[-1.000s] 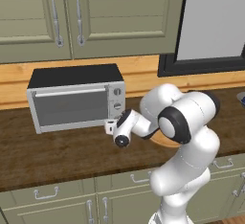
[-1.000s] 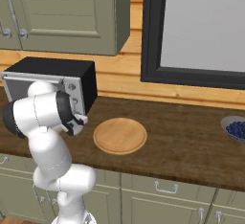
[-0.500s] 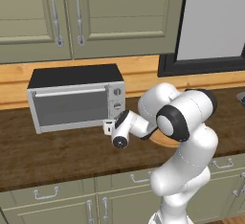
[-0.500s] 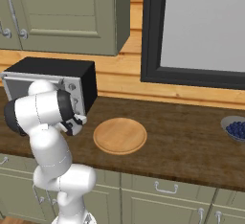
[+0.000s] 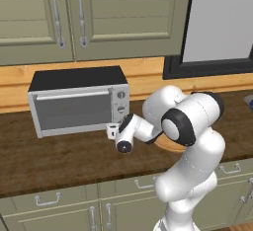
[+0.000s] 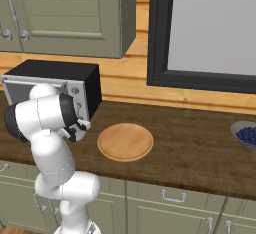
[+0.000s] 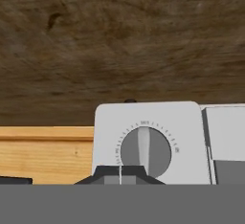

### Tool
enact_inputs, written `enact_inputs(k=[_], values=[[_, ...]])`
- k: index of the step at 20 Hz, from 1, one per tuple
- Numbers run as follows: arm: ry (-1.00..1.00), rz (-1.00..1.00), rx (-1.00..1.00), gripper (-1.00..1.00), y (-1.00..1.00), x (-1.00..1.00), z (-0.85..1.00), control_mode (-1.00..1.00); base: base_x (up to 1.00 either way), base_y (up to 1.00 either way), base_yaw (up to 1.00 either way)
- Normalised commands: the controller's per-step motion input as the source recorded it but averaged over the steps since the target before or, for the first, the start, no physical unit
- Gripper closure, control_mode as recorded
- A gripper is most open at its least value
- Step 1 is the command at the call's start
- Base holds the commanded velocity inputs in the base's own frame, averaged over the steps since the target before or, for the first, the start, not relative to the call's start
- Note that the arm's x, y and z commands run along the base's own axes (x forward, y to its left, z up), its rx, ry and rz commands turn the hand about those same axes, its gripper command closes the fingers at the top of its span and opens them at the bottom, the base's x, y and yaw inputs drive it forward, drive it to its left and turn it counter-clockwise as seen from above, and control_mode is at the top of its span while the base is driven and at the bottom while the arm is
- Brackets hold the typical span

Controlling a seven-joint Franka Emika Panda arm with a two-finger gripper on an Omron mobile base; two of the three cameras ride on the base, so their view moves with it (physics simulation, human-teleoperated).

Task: Pick up the kebab skewer and baguette bread, and place them inside the toaster oven. Close the toaster oven door and start by setting the timer.

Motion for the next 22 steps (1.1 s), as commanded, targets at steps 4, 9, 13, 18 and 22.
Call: enact_inputs(k=[4, 9, 13, 18, 22], values=[[0.00, 0.00, 0.00, -1.00, 0.10, 0.15, 0.00, -1.00, 0.00, 0.00, 0.00], [0.00, 0.00, 0.00, -1.00, 0.05, 0.07, -0.06, -1.00, 0.00, 0.00, 0.00], [0.00, 0.00, 0.00, -1.00, 0.22, 0.15, -0.05, -1.00, 0.00, 0.00, 0.00], [0.00, 0.00, 0.00, -1.00, 0.40, 0.07, -0.02, -1.00, 0.00, 0.00, 0.00], [0.00, 0.00, 0.00, -1.00, 0.44, 0.10, -0.06, -1.00, 0.00, 0.00, 0.00]])
